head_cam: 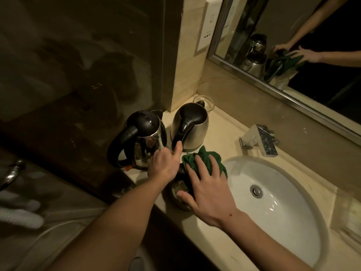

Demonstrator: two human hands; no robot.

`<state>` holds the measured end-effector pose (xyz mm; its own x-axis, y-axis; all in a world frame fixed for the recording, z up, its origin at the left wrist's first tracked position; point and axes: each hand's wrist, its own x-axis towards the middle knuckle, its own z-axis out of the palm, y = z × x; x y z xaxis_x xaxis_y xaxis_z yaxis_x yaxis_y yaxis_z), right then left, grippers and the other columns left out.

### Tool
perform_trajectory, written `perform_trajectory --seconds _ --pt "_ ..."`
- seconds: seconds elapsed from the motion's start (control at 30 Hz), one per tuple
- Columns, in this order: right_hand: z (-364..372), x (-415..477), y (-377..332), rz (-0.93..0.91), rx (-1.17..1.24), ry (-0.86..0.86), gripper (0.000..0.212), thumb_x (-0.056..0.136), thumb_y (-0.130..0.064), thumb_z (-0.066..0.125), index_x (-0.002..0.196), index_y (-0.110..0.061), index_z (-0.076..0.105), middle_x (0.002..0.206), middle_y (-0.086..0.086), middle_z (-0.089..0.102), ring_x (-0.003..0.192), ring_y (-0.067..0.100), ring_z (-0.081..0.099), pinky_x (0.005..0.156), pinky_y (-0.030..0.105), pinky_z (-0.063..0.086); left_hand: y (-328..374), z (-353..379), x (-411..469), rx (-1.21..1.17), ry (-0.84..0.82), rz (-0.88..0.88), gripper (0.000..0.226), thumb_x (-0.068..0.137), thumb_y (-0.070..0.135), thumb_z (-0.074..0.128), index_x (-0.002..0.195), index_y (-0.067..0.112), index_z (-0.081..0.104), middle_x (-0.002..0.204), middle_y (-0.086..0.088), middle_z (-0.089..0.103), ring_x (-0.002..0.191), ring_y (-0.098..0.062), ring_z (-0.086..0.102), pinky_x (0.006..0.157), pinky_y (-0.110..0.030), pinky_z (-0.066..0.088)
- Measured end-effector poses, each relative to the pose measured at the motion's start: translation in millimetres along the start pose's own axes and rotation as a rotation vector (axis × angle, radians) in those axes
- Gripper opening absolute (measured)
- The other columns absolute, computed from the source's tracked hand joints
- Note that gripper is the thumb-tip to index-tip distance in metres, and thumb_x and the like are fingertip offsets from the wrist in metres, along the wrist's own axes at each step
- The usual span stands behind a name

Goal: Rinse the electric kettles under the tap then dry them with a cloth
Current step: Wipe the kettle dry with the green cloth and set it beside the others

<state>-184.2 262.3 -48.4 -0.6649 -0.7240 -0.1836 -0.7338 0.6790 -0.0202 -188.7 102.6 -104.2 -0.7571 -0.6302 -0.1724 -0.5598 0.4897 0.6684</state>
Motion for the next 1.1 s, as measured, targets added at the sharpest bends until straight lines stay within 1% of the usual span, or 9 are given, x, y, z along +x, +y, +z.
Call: perform_trajectory --seconds 0.23,0.4,0.5,0.6,0.7,0.77,0.83,1.0,1.1 --pt "32 -27 -14 -0.072 -0.096 0.029 0.082 0.093 -0.074 0.023 0.132 -0.013 0.062 0.155 0.019 0.036 0.139 0.052 0.031 0.097 0.07 0.037 -2 1 2 -0.015 -0.013 -0.005 0.07 0.099 0.066 0.023 0.066 0.015 0.057 0.077 -0.007 0.062 0.079 -0.026 0.06 0.073 -0.039 0.042" --pt "27 -23 -8 -0.058 -0.059 -0.006 0.082 0.094 -0.074 0.022 0.137 -0.014 0.057 0.157 0.018 0.033 0.14 0.052 0.031 0.098 0.068 0.042 -1 -1 0 -0.053 -0.027 -0.016 0.069 0.098 0.067 0.024 0.067 0.016 0.057 0.081 -0.007 0.064 0.082 -0.026 0.061 0.081 -0.043 0.046" --pt "18 -15 -6 -0.033 -0.017 -0.03 0.085 0.094 -0.075 0.014 0.145 -0.016 0.048 0.159 0.016 0.03 0.142 0.051 0.027 0.102 0.065 0.039 -2 0 0 -0.073 -0.024 -0.027 0.067 0.098 0.068 0.024 0.068 0.018 0.055 0.083 -0.008 0.065 0.084 -0.026 0.061 0.083 -0.044 0.046" --pt "-2 -2 2 -0.023 0.062 -0.092 0.099 0.083 -0.079 -0.011 0.155 -0.024 0.028 0.164 0.011 0.015 0.146 0.045 0.015 0.113 0.059 0.028 -1 1 0 -0.081 -0.018 -0.029 0.066 0.098 0.068 0.025 0.069 0.018 0.057 0.085 -0.007 0.065 0.086 -0.026 0.062 0.085 -0.045 0.049" --pt "-17 18 16 -0.022 0.134 -0.09 0.092 0.082 -0.077 -0.011 0.151 -0.035 0.033 0.156 0.006 0.03 0.135 0.036 0.03 0.107 0.049 0.034 -1 1 0 -0.072 -0.023 -0.018 0.066 0.1 0.065 0.026 0.072 0.017 0.06 0.084 -0.007 0.064 0.085 -0.024 0.061 0.082 -0.042 0.047" --pt "-26 37 22 -0.007 0.212 -0.127 0.077 0.091 -0.07 -0.001 0.139 -0.037 0.049 0.136 0.005 0.049 0.116 0.027 0.043 0.093 0.04 0.039 -1 0 0 -0.06 -0.032 -0.012 0.067 0.1 0.064 0.025 0.074 0.015 0.062 0.08 -0.005 0.062 0.083 -0.023 0.06 0.077 -0.039 0.042" --pt "-35 55 26 0.074 0.367 -0.196 0.075 0.097 -0.065 0.009 0.126 -0.022 0.062 0.123 0.009 0.06 0.107 0.025 0.053 0.089 0.037 0.043 -2 1 0 -0.051 -0.032 -0.008 0.069 0.1 0.065 0.025 0.075 0.014 0.064 0.078 -0.003 0.06 0.081 -0.021 0.059 0.075 -0.038 0.039" --pt "-44 82 42 0.204 0.755 -0.415 0.078 0.095 -0.069 0.015 0.132 -0.018 0.061 0.139 0.006 0.057 0.125 0.024 0.053 0.105 0.037 0.036 0 0 -1 -0.057 -0.02 -0.006 0.07 0.1 0.064 0.026 0.075 0.011 0.064 0.078 -0.006 0.062 0.077 -0.02 0.06 0.073 -0.038 0.042" --pt "-37 88 56 0.249 0.984 -0.451 0.071 0.099 -0.062 0.016 0.127 -0.014 0.061 0.118 -0.001 0.063 0.098 0.008 0.06 0.085 0.016 0.043 3 -2 -3 -0.048 -0.017 -0.013 0.068 0.101 0.062 0.027 0.072 0.011 0.062 0.073 -0.005 0.061 0.068 -0.016 0.057 0.07 -0.035 0.038"
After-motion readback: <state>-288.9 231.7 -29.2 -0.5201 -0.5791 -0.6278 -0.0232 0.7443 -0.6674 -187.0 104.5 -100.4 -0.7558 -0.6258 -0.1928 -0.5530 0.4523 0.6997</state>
